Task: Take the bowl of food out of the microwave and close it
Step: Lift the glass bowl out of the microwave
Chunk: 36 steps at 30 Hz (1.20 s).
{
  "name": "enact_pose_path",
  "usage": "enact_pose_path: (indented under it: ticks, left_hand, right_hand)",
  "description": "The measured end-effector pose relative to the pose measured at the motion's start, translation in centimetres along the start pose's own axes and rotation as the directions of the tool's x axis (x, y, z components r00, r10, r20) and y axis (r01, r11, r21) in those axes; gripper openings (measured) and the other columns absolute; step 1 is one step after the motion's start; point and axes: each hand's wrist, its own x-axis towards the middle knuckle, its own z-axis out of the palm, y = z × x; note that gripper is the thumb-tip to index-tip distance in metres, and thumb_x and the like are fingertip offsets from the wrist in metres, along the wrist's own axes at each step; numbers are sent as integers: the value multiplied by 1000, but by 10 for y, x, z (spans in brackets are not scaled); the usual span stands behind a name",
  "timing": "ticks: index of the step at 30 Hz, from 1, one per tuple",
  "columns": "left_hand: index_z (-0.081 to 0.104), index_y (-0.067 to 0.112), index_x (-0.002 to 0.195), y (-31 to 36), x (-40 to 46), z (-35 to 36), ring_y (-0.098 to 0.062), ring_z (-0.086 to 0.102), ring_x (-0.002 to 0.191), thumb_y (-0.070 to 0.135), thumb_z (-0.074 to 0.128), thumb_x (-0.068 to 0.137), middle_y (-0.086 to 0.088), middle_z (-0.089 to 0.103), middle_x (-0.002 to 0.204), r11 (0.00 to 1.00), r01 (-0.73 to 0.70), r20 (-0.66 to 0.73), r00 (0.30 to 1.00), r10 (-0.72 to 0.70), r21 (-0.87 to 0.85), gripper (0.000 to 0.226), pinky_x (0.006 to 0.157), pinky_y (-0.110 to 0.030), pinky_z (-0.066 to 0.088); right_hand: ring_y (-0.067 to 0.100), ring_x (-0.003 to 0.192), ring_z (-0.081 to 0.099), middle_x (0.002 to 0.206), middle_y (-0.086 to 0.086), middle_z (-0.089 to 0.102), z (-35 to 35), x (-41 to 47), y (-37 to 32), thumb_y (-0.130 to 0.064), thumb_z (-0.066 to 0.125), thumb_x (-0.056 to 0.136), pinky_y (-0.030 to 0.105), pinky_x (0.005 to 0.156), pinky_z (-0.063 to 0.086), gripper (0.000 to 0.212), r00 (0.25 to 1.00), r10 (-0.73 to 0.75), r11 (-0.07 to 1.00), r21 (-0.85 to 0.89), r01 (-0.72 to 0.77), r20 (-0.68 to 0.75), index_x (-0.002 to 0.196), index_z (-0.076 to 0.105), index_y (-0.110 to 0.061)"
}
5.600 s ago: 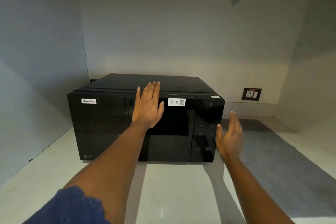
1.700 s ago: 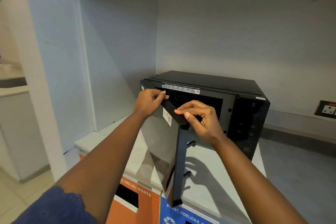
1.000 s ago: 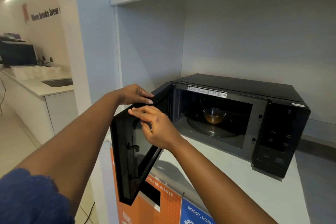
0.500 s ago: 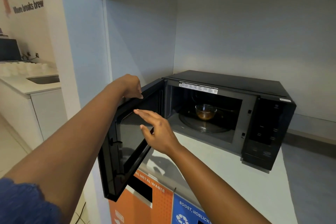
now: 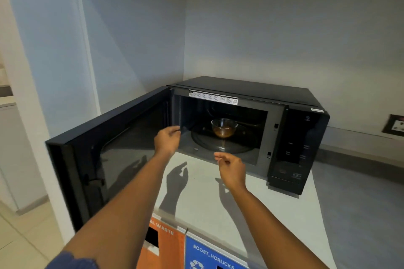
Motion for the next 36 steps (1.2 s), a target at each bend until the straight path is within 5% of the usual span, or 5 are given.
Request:
enact_pose_path:
  ticks: [10,19,25,29,36]
  left_hand:
    - [58,4,124,-46,69,79,-13,57,79,11,43,96,-7,62,100,888,268,105,963,-247,-373,33,67,-22,44]
    - [48,9,136,-48,132,133,-22,54,116,12,37,99,-11,55,136,889,274,247,950,-191,-367,39,98,-35,45]
    - [53,20,115,-48,161,161,-11,51,80,16,38,99,1,54,88,858,348,320,919,-231,-379,22,75,-25,46]
    - [45,9,137,-47,172,178,-14,50,91,19,35,100,-3,55,111,851,389,386,889,-246,-354,40,77,-28,44]
    - [52,11,131,-48,178,191,-17,48,108,20,32,99,-3,54,115,832,436,469,847,-251,-343,39,76,-25,43]
  right_hand:
    - [26,86,62,112,17,69,-2,83,48,-10,46,92,33,76,53,29,959,175,982,103,-155,-224,116,63,-12]
    - [28,115,56,127,14,61,7,159,59,-15,56,90,33,95,44,36,946,197,974,161,-158,-258,126,53,-10]
    - [35,119,52,127,18,58,20,205,63,-25,51,92,41,104,41,42,928,286,950,198,-242,-238,128,50,-6]
    - [30,81,62,89,15,62,29,232,71,-21,44,93,41,78,56,38,907,382,907,258,-332,-178,114,57,7]
    - [13,58,56,126,23,58,43,252,70,-6,39,94,11,33,47,35,891,448,840,378,-390,-78,125,48,5]
